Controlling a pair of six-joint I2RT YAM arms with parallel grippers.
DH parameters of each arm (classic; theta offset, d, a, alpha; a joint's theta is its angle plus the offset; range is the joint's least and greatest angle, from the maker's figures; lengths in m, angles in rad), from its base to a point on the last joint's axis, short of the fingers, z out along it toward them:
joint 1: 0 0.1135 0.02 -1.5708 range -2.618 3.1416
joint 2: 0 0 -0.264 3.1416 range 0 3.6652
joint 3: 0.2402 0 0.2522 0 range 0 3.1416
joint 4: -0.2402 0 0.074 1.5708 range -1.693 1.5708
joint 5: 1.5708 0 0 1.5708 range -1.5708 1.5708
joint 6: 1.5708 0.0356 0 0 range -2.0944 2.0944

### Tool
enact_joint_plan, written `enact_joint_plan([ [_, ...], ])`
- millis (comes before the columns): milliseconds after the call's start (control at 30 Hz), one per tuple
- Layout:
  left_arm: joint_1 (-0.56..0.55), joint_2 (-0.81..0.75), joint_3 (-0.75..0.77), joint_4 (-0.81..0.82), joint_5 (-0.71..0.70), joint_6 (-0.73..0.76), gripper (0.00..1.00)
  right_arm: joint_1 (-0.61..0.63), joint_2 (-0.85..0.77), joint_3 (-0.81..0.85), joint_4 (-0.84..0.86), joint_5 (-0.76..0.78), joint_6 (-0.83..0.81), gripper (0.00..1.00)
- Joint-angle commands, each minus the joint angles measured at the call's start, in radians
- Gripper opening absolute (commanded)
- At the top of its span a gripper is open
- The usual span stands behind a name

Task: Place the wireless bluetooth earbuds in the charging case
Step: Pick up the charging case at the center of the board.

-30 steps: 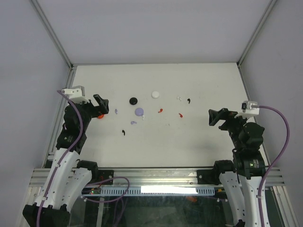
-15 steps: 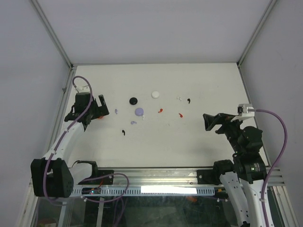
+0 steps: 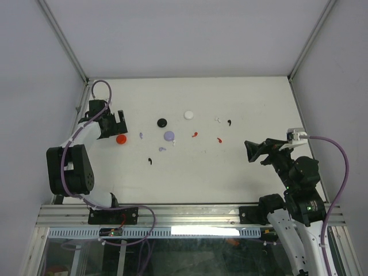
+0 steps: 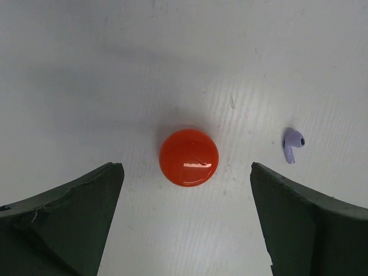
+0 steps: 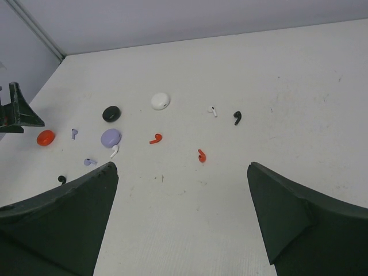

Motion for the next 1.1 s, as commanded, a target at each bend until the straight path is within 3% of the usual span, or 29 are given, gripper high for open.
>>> enact_joint_plan([
  [0,0.009,0.089,0.079,-0.019,0.113,0.097,0.95,0.018,-0.01,0.013,0.031,0.009,-0.019,0.99],
  [167,0.007,0.106,0.075,-0.024,0.162,0.109,0.91,0.021,-0.014,0.011,0.033,0.024,-0.021,0.99],
  [333,-0.008,0.148,0.085,-0.029,0.195,0.117,0.79,0.02,-0.019,0.01,0.036,0.024,-0.022,0.99],
  [733,-0.09,0.144,0.072,-0.042,0.023,0.099,0.74,0.021,-0.033,0.005,0.046,0.022,-0.022,0.99],
  [1067,-0.096,0.194,0.095,-0.054,0.021,0.097,0.62,0.02,-0.046,0.004,0.054,0.017,-0.027,0.99],
])
